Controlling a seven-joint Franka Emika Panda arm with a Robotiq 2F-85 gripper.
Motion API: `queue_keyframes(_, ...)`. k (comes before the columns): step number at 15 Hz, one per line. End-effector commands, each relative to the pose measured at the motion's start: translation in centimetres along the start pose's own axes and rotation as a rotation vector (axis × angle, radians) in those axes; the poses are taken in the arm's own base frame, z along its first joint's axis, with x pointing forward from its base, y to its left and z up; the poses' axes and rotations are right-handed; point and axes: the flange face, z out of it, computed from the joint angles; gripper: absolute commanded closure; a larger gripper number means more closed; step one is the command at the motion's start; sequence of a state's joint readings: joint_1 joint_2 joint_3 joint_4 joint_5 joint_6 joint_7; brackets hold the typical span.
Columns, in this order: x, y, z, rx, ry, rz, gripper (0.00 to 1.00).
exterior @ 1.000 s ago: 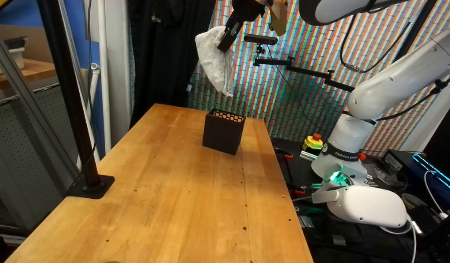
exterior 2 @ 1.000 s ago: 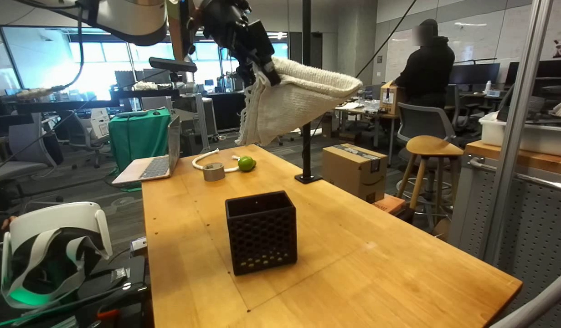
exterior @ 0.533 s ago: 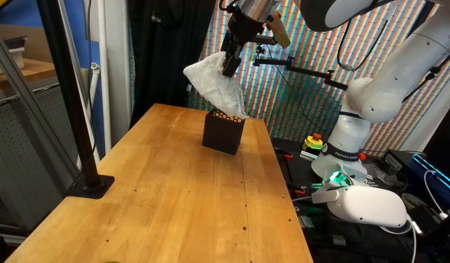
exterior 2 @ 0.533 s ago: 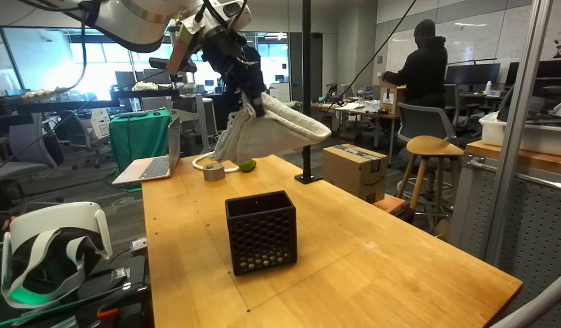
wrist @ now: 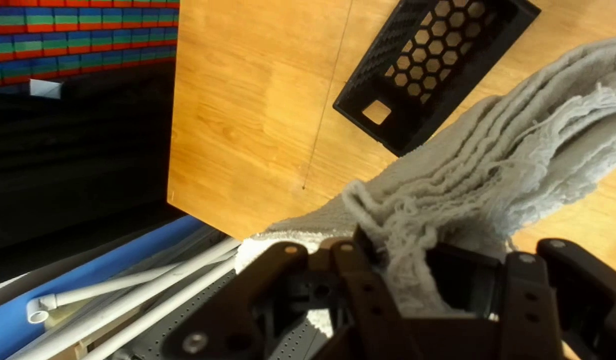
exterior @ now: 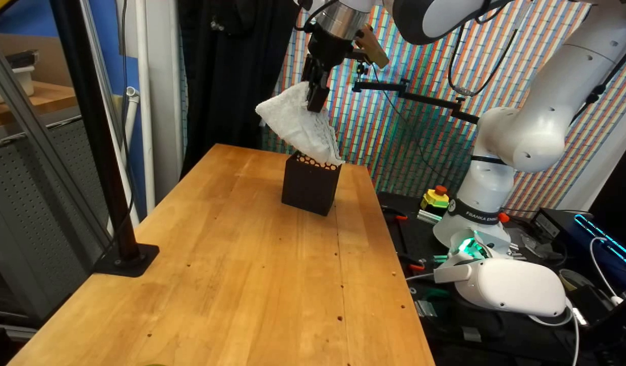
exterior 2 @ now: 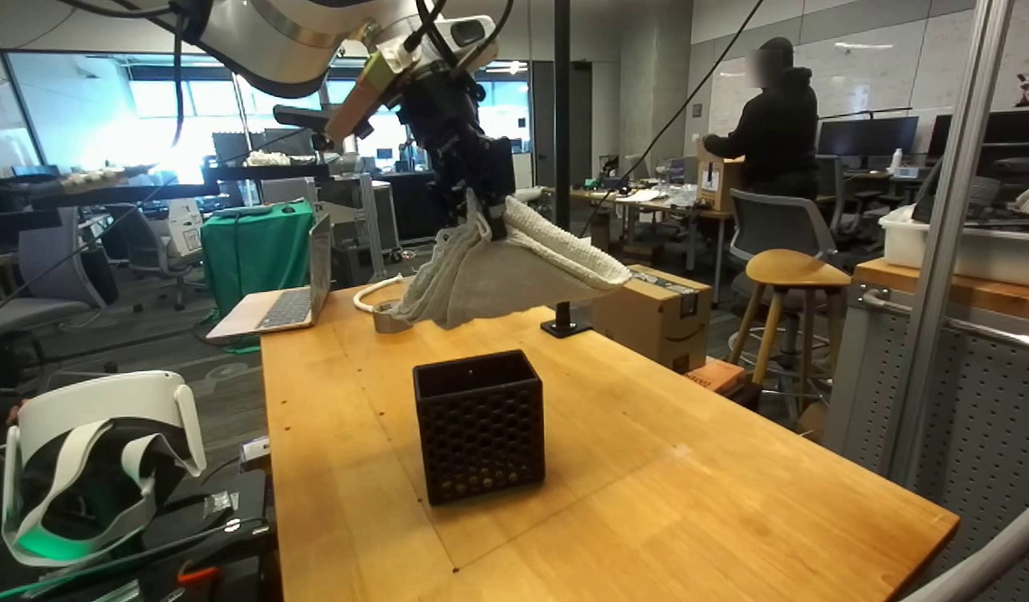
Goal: Put the marker on the cloth, fold the cloth and put it in the box
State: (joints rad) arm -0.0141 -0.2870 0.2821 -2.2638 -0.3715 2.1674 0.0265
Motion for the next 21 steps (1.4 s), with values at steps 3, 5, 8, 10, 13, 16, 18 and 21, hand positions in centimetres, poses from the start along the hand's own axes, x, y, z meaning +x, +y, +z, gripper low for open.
queue_keyframes(3,-1.3,0.8,1.7,0.019,-0.008,-0.083,0.91)
queue_keyframes(5,-1.9,0.9,2.5,0.026,-0.020,-0.097,0.91)
queue_keyframes(8,-2.9,1.5,3.9,0.034,-0.029,-0.126,0.91)
queue_keyframes(10,-3.3,1.8,4.5,0.041,-0.027,-0.146,0.91)
queue_keyframes(13,-3.6,1.4,4.8,0.036,-0.014,-0.201,0.91)
queue_keyframes(16,-3.7,-0.2,4.3,0.022,0.021,-0.283,0.91)
queue_keyframes(18,-3.6,-0.8,3.7,0.016,0.047,-0.319,0.91)
queue_keyframes(21,-3.6,-0.9,2.4,0.000,0.093,-0.352,0.92)
